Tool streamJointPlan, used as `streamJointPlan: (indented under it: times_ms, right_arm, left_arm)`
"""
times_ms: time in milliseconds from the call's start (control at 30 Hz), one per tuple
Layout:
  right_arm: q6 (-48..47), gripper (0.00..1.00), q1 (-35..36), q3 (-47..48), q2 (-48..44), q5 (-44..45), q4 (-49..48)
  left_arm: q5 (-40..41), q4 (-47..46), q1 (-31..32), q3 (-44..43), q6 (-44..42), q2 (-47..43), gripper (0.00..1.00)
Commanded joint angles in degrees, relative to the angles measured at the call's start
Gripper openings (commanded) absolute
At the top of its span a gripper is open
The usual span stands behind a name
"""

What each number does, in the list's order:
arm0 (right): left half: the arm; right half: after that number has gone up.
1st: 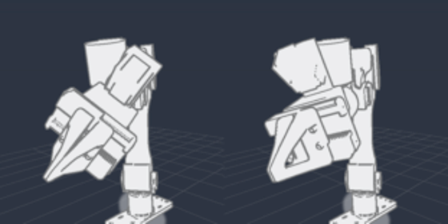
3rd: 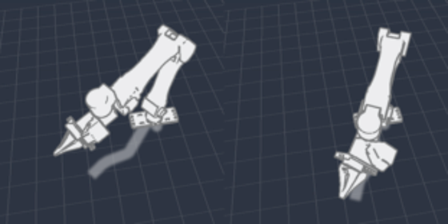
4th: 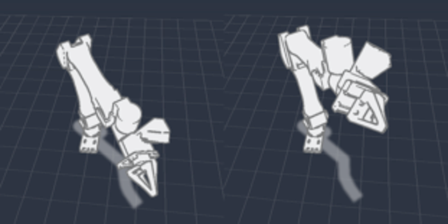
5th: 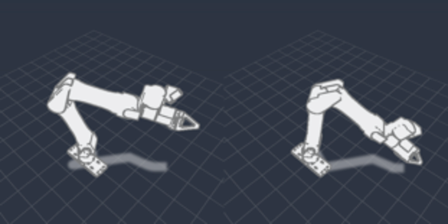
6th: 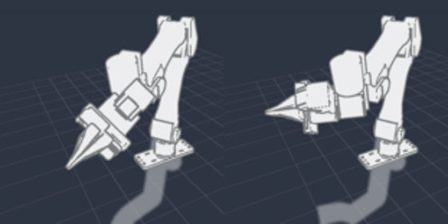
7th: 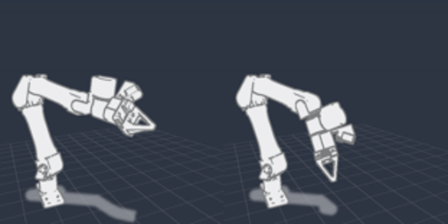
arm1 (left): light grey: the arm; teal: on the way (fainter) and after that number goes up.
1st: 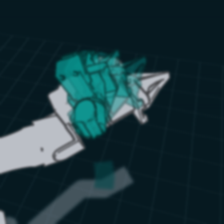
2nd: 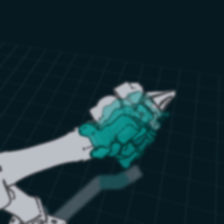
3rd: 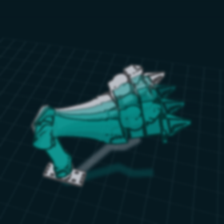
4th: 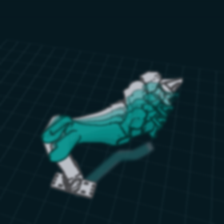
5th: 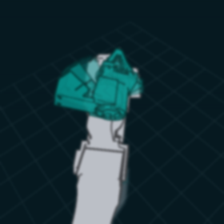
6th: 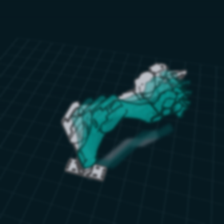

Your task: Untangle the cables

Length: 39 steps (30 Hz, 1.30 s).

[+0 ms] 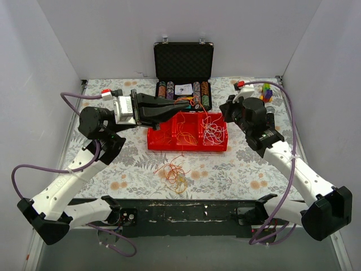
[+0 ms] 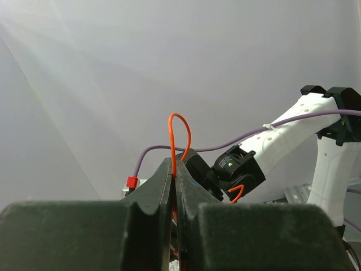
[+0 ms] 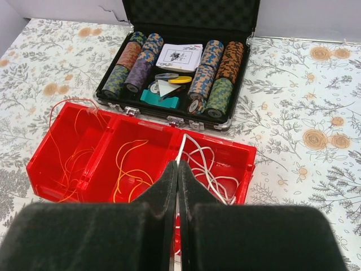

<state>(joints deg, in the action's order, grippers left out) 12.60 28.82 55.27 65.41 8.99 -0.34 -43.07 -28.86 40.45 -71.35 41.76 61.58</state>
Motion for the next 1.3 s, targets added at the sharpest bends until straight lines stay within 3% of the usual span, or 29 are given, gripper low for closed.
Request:
streamJointPlan:
  times_ms: [0, 167, 367, 967, 1100, 1267]
  right_arm:
    - [-0.56, 0.01, -0.78, 1.34, 1.03, -0.64, -3.53]
    - [-2.92, 0.01, -0.96, 2.56, 3.14, 0.23, -5.02]
    - [-7.33, 0.01, -1.75, 15.48, 8.42, -1.96, 1.82]
    - [4.45, 0.01, -1.75, -9.11, 0.69, -8.55, -5.28]
    - [4.54, 0.01, -1.75, -9.22, 1.91, -6.37, -4.33]
    - [4.63, 0.01, -1.84, -3.6, 11.12, -4.86, -1.77]
  left_arm:
    - [0.62, -1.02, -0.46, 0.51, -0.45, -1.11, 0.0]
    - [0.44, -0.41, -0.46, -0.1, -0.45, -0.94, 0.0]
    - [0.35, -1.19, -0.54, 0.33, -0.27, -0.76, 0.0]
    - [0.0, -1.64, -0.72, 1.65, -0.27, -0.67, 0.0]
    - [-0.09, -1.81, -0.81, 1.65, -0.01, -0.67, 0.0]
    - [-0.09, -1.64, -0.72, 1.3, -0.36, -0.59, 0.0]
